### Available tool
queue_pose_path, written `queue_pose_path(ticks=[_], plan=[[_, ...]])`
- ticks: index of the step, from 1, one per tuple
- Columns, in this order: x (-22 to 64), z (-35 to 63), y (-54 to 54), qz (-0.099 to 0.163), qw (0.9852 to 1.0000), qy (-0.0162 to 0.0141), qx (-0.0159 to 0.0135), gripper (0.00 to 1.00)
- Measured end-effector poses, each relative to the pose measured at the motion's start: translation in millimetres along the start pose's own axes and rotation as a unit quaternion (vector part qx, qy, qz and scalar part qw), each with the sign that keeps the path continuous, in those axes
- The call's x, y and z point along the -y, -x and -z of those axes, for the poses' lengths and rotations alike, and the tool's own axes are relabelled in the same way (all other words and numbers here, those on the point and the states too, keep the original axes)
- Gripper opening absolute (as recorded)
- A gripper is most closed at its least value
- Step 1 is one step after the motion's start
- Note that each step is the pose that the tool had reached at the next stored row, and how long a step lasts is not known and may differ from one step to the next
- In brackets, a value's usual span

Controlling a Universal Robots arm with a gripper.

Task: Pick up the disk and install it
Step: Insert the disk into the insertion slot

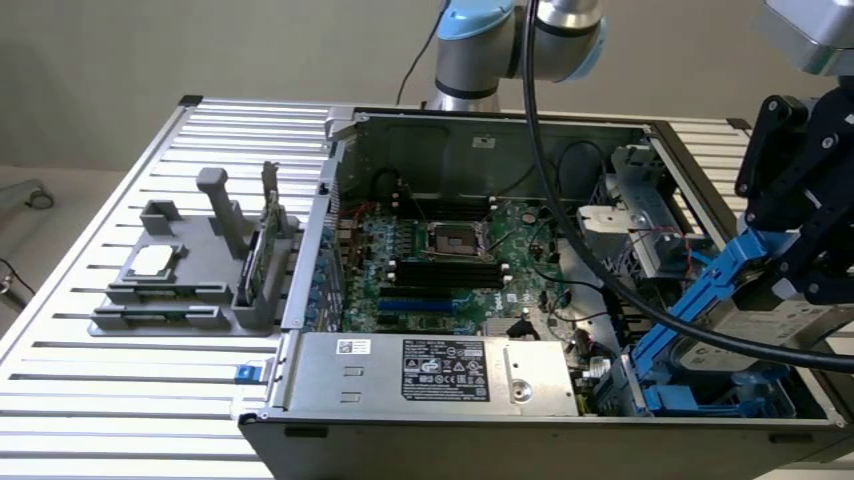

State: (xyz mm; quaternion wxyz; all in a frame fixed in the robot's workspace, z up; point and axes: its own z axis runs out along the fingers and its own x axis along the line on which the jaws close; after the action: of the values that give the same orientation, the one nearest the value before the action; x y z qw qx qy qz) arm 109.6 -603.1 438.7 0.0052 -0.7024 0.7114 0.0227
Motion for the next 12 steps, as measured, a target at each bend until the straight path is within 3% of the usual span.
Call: queue_pose_path(ticks=[12], plan=[[0.6,-5.4,-0.2,0.005,1.0000,0.0029,-0.0002,0.33]])
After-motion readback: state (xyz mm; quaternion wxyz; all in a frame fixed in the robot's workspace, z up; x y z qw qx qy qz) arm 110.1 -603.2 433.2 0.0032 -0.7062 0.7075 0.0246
